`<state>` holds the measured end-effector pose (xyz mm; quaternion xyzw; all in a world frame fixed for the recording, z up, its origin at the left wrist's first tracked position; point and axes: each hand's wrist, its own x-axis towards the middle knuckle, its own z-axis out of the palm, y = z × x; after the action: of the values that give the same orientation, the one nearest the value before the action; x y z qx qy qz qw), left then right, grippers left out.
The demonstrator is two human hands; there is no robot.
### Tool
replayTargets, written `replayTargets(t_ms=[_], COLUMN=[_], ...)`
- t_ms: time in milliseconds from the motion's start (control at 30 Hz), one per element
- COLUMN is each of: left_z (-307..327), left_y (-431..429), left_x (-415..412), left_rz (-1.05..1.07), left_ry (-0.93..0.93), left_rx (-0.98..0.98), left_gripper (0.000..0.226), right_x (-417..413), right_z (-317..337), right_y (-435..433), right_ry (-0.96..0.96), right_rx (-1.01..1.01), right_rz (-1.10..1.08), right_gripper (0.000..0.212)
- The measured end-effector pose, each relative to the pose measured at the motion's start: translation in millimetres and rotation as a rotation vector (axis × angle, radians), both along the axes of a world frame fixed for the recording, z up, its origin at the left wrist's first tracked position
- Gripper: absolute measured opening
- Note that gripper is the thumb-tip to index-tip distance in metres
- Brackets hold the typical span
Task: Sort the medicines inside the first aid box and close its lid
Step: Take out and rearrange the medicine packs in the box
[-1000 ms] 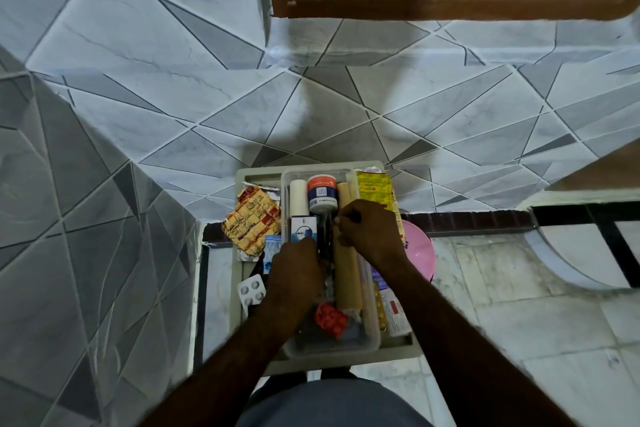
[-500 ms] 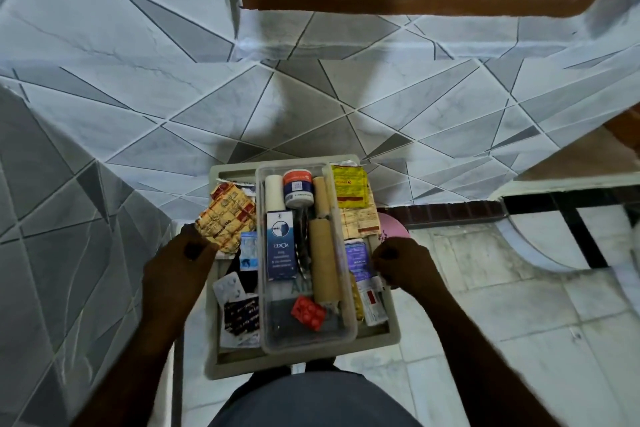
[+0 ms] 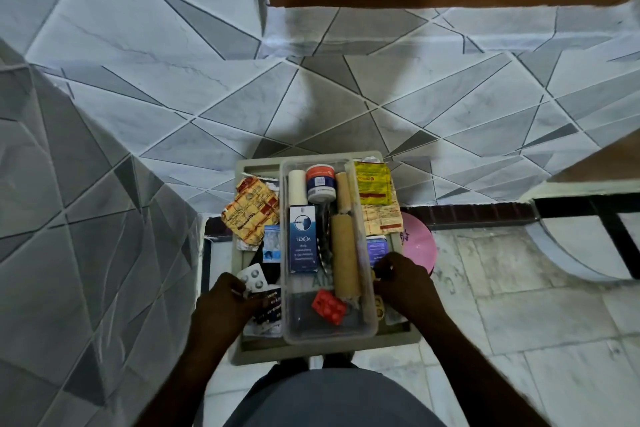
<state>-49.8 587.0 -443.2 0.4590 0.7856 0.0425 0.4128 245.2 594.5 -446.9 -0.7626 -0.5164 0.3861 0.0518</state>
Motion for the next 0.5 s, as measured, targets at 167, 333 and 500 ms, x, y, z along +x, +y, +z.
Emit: replayTargets(t_ms=[167, 333, 500], left_z=[-3.7, 5.4, 41.1], left_y=[0.3, 4.5, 15.0], left_x=[-1.0, -6.3, -17.0], left_rz=[0.093, 0.174, 0.152], left_ry=[-0.078, -0.22, -0.193], left_rx=[-0.004, -0.007, 0.128], left_gripper=[0.03, 0.019, 0.007], right_x=[3.6, 12.6, 21.6], right_z=[6.6, 15.3, 37.0], right_y=[7.2, 13.6, 24.1], right_ry=[0.101, 0.186, 0.258], right_rx=[-0.04, -0.039, 0.081], right_rz=[-0.048, -0.159, -0.285], right_gripper=[0.013, 0.008, 0.006])
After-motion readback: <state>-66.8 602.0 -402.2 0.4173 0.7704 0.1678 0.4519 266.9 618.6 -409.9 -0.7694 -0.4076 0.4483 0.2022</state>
